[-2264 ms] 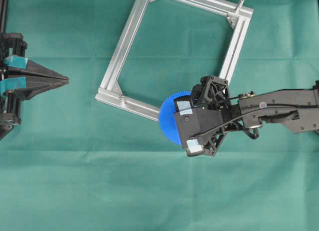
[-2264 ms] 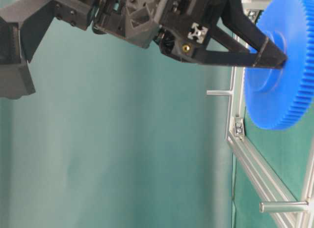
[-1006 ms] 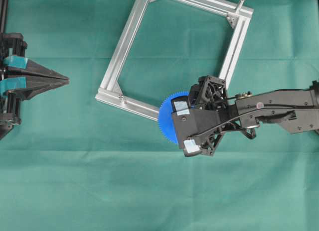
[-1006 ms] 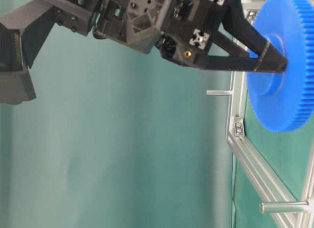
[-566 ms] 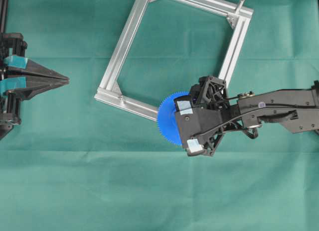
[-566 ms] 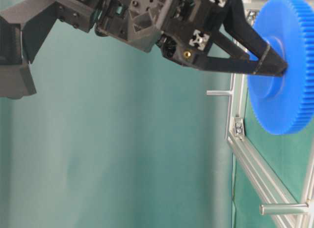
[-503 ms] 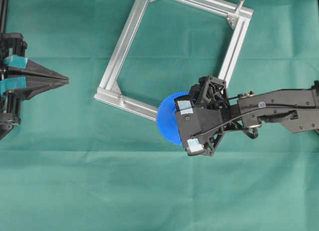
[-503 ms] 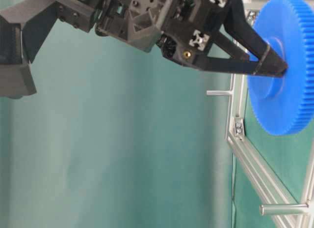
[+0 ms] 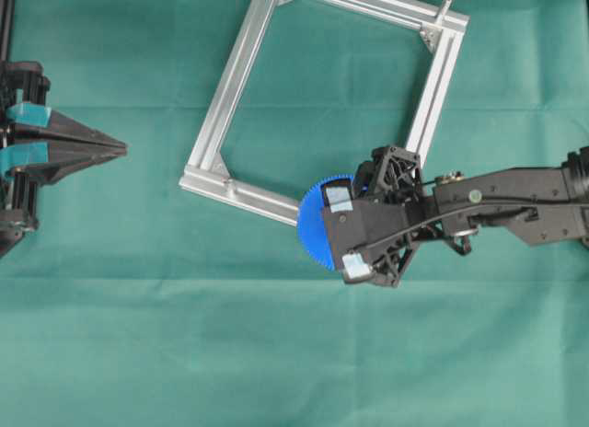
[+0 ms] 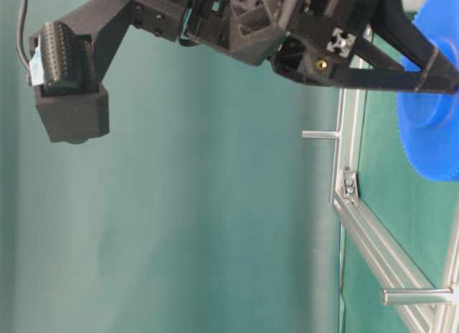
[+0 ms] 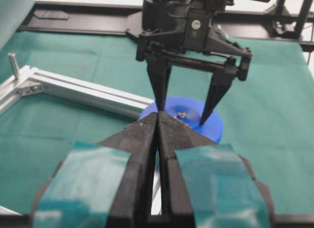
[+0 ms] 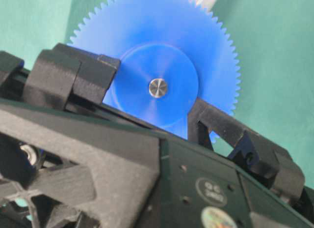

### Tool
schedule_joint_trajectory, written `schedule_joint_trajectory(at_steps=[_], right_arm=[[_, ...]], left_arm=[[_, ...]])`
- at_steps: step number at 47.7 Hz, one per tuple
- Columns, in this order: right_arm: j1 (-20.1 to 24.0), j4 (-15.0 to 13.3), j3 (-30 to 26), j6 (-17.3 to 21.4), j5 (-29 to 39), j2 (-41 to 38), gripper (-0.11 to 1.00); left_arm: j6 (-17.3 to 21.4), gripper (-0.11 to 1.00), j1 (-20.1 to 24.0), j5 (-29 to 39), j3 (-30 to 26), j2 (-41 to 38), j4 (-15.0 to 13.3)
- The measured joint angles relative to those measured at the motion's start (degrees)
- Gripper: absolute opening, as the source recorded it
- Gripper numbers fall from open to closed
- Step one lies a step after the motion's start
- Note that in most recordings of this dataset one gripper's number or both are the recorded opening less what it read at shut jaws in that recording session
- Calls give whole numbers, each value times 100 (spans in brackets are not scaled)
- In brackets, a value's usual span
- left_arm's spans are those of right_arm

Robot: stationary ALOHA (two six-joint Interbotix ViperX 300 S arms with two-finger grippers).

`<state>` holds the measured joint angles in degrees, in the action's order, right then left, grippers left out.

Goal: Find the location of the shaft and insert the gear.

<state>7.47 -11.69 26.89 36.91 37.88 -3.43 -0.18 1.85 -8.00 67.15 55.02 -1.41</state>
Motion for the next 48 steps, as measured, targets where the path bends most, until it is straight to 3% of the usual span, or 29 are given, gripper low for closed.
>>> schedule_joint_trajectory(at_steps=[48], right_arm=[[0, 9, 123, -26, -97, 0, 68]], left_arm=[[0, 1, 0, 0, 0, -9, 0]])
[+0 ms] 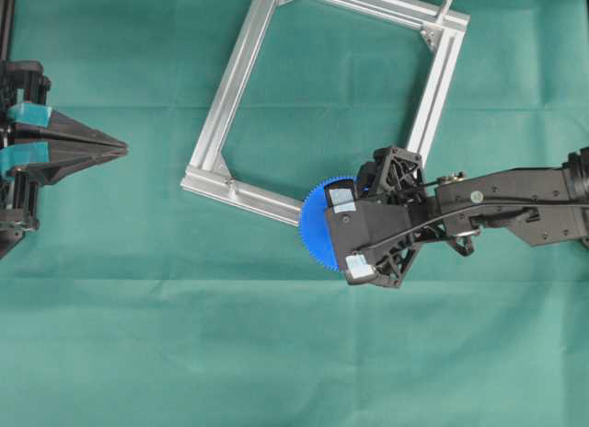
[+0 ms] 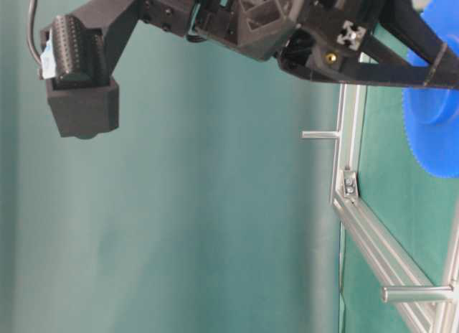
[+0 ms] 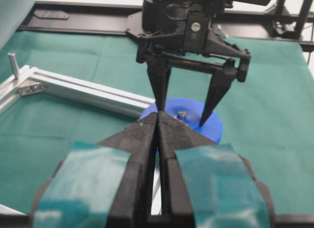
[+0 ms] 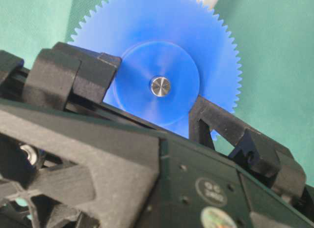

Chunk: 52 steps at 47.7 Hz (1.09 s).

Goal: Find the location of the shaft and insert the gear.

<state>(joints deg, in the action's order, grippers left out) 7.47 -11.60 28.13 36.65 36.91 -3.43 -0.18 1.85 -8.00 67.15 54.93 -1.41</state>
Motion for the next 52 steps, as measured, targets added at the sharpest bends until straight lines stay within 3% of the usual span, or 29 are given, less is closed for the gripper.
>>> schedule_joint_trajectory(at_steps=[45, 52], right_arm=[[9, 0, 62, 0, -211, -9, 69], [18, -9, 9, -18, -202, -9, 83]], left_arm=[[0, 1, 0, 0, -9, 0, -9], [0, 1, 0, 0, 0, 0, -9]])
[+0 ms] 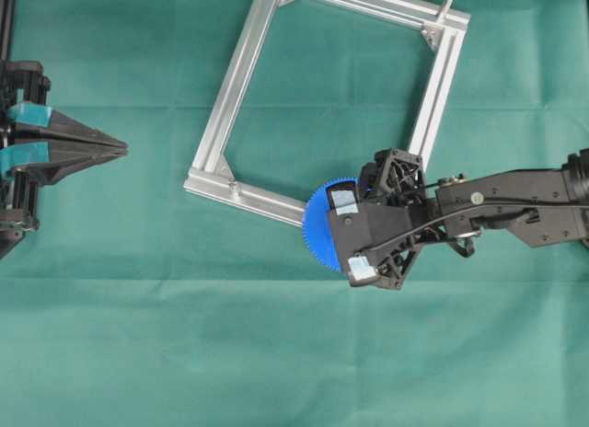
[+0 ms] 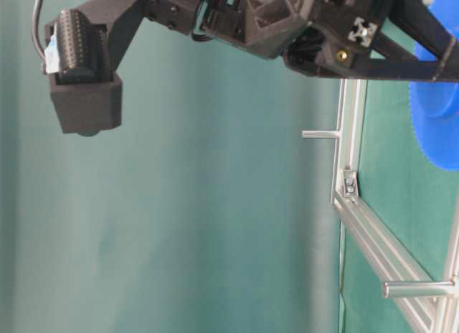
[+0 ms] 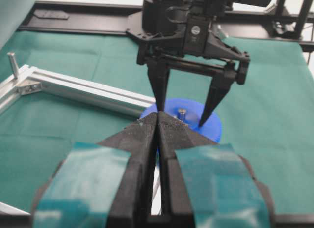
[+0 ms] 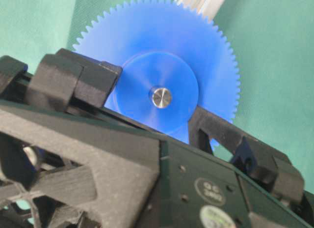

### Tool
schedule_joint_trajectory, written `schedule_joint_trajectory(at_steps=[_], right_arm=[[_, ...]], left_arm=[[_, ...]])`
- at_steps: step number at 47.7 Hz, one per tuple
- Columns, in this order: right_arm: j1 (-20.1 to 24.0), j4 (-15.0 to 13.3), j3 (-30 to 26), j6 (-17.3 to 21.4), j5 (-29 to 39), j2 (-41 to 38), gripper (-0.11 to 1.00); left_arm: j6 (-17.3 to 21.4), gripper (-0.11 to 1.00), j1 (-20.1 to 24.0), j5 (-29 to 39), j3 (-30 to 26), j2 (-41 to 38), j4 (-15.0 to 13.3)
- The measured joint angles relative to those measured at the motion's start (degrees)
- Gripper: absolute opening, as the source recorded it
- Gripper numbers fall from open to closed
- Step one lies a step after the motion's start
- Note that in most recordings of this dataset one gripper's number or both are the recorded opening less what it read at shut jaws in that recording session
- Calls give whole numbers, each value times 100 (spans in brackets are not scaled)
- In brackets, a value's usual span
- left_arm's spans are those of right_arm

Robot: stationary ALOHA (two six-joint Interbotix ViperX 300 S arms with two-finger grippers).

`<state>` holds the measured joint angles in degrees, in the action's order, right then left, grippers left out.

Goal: Find the location of the shaft and insert the gear.

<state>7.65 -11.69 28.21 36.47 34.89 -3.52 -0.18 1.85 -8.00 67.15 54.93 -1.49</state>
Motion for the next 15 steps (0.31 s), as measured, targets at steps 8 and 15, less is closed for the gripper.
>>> schedule_joint_trajectory(at_steps=[8, 15], right_arm=[[35, -44, -35, -9, 0, 35, 82], [26, -79, -35, -9, 9, 193, 82]], left_arm=[[0, 1, 0, 0, 0, 0, 9], [0, 1, 0, 0, 0, 9, 0]])
